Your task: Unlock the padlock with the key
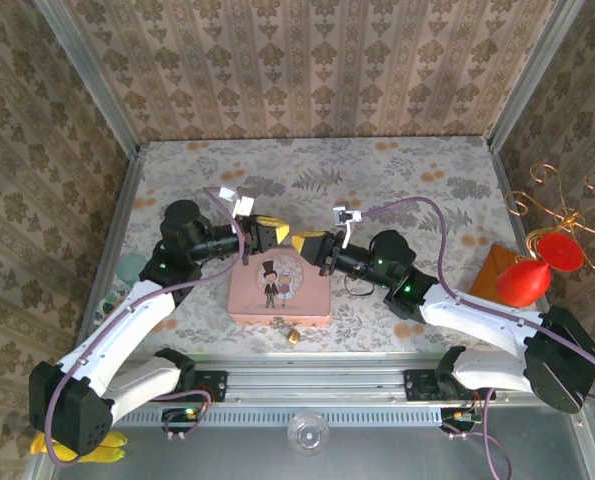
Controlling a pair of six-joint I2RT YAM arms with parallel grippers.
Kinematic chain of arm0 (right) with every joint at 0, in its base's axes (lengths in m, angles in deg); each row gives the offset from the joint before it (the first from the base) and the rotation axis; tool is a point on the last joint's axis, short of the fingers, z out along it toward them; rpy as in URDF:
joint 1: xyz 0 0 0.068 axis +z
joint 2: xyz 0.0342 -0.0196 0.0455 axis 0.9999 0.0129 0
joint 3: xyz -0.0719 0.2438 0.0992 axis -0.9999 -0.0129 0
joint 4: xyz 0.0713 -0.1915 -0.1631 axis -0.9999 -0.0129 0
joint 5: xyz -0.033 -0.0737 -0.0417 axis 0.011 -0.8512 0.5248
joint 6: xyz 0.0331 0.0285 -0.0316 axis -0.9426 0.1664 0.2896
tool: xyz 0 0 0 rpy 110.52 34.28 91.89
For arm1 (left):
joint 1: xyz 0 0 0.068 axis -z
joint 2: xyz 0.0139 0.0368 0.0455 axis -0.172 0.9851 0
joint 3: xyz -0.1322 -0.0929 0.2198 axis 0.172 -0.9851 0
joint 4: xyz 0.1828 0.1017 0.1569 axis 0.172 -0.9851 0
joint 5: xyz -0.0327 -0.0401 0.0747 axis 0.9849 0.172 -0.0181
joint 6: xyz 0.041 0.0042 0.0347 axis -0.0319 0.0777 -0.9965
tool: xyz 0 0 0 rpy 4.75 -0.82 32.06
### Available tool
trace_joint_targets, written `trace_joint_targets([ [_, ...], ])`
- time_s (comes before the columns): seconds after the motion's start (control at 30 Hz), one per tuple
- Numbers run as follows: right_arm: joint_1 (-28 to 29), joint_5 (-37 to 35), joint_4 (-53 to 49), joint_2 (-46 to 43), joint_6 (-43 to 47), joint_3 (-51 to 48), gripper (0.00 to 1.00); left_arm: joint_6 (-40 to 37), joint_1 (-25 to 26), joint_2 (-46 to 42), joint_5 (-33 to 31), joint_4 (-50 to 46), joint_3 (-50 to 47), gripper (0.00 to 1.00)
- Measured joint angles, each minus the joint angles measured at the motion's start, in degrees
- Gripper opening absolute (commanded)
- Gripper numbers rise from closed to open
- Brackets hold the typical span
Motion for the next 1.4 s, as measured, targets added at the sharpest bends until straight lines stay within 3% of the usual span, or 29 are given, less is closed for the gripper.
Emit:
trace_joint_targets([
  [0.07, -0.1, 0.0, -0.3, -0.3, 0.0, 0.0, 0.00, 0.0, 0.0, 0.0, 0.0, 0.1, 0.0, 0.00],
  [0.13, -0.1, -0.1, -0.8, -0.7, 0.0, 0.0, 0.00, -0.1, 0.1, 0.0, -0.2, 0.0, 0.0, 0.07],
  [0.2, -0.1, -0.4, -1.9, -1.3, 0.1, 0.0, 0.00, -0.9, 0.2, 0.0, -1.0, -1.2, 0.2, 0.29],
  [0.37, -0.1, -3.2, -8.7, -5.0, 1.3, 0.1, 0.00, -3.2, 0.5, 0.0, -7.4, -8.7, 1.2, 0.62],
  [0.53, -0.1, -10.5, -22.7, -10.2, 3.2, 2.7, 0.00, -5.7, 0.5, -0.6, -19.2, -21.2, 4.3, 0.70],
  [0.67, -0.1, -16.1, -33.5, -12.5, 5.2, 5.4, 0.00, -8.4, 2.6, 1.9, -32.4, -38.4, 14.7, 0.72],
  [0.7, -0.1, -17.3, -35.9, -13.0, 5.6, 5.7, 0.00, -9.3, 4.2, 2.8, -35.6, -42.2, 17.1, 0.91],
  [0.73, -0.1, -18.3, -37.9, -13.3, 5.9, 6.0, 0.00, -10.1, 6.1, 3.5, -38.6, -45.7, 19.0, 0.94],
  [0.93, -0.1, -24.6, -47.1, -14.3, 7.6, 7.1, 0.00, -10.6, 20.0, 6.1, -51.5, -65.5, 23.1, 0.94],
  [1.1, -0.3, -27.9, -50.1, -14.3, 8.1, 7.1, 0.00, -3.8, 30.6, 10.6, -58.4, -78.6, 23.8, 0.94],
  [1.23, -0.4, -28.9, -50.2, -13.8, 8.2, 7.1, 0.00, 3.5, 37.9, 12.6, -58.7, -80.3, 22.4, 0.88],
  [1.4, -1.0, -29.0, -50.1, -13.5, 8.1, 7.1, 0.00, 15.1, 41.4, 14.3, -57.9, -78.2, 17.5, 0.84],
])
